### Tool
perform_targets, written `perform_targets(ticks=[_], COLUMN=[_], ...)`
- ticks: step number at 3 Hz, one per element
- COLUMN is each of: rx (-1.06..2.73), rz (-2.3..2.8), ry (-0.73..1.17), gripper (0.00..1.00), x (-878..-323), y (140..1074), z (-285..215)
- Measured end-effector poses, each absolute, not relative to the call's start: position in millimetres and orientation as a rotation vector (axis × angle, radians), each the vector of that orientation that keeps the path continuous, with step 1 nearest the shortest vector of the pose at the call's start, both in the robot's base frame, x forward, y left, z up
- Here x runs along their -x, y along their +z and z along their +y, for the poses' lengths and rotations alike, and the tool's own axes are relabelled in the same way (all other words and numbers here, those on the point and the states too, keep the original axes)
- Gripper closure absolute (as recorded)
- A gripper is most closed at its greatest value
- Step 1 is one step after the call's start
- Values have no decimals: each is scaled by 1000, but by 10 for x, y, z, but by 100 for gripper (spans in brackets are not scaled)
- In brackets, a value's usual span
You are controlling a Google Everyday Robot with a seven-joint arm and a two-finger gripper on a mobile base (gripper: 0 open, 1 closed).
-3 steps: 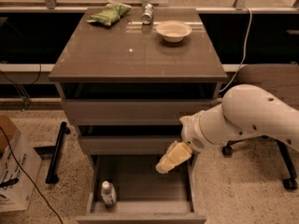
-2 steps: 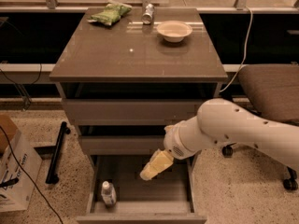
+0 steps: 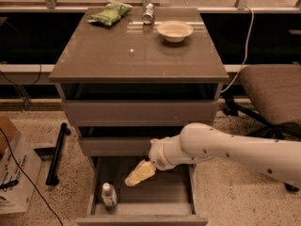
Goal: Pick blue plastic bottle from bottom drawer and place on counter
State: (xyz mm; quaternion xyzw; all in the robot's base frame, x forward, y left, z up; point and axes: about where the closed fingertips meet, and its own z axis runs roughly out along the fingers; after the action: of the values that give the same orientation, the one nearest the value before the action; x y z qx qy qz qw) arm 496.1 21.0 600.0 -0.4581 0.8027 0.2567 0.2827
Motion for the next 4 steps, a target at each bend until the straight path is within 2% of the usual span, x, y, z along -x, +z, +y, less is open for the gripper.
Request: perform_targets(ticks=[1,2,4], rx=[1203,1204,1200], rz=[2183,2184,2192], ry=[769,768,819], gripper=[0,0,0], x=[-4884,-4880,-5109], y=[5597,5608,4926], z=[271,271,566])
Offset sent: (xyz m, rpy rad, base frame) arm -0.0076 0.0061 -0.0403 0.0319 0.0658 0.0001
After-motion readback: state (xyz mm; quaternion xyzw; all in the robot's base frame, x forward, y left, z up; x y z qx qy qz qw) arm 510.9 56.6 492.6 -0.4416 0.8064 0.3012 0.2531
